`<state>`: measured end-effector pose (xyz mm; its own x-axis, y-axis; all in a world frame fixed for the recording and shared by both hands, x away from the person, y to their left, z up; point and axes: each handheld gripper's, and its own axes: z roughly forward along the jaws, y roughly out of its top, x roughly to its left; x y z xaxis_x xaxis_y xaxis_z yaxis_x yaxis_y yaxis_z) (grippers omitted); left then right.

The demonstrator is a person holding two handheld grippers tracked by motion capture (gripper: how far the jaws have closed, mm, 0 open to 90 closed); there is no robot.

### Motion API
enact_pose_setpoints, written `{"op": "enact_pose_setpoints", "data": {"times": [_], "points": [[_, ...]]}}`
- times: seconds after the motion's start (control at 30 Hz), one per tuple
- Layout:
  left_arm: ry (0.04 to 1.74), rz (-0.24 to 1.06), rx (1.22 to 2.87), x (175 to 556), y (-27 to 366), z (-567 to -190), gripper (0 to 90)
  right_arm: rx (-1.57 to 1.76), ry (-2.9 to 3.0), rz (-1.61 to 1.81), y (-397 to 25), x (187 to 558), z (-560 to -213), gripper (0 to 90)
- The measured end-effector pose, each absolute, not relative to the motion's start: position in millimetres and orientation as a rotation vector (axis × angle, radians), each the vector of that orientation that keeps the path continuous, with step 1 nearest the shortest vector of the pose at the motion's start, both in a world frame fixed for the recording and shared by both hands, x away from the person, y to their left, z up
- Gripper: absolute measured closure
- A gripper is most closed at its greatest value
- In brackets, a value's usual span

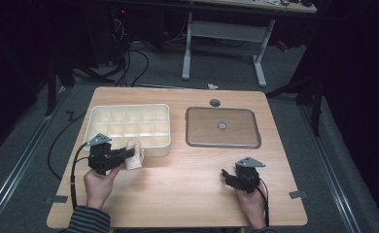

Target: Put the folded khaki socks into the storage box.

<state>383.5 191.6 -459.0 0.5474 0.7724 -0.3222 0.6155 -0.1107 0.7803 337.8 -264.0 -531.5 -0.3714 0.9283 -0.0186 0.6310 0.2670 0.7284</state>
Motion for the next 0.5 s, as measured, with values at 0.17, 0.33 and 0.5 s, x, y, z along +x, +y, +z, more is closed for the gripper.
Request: {"op": "enact_pose_setpoints", "data": {"times": [0.17, 0.33, 0.5], "points": [[1.124, 0.221, 1.824, 385.9, 191.7, -450.6, 75.7, 1.408, 2.097, 0.891, -264.0, 337.8, -531.5, 36.8], [1.127, 0.232, 1.835, 391.1, 191.8, -447.2, 75.7, 1.408, 2.097, 0.891, -264.0, 337.9, -531.5, 36.8], [1.121, 0.237, 1.837, 395.6, 189.5, -443.1, 75.6, 1.407, 2.098, 0.891, -264.1, 337.9, -531.5, 36.8]]}}
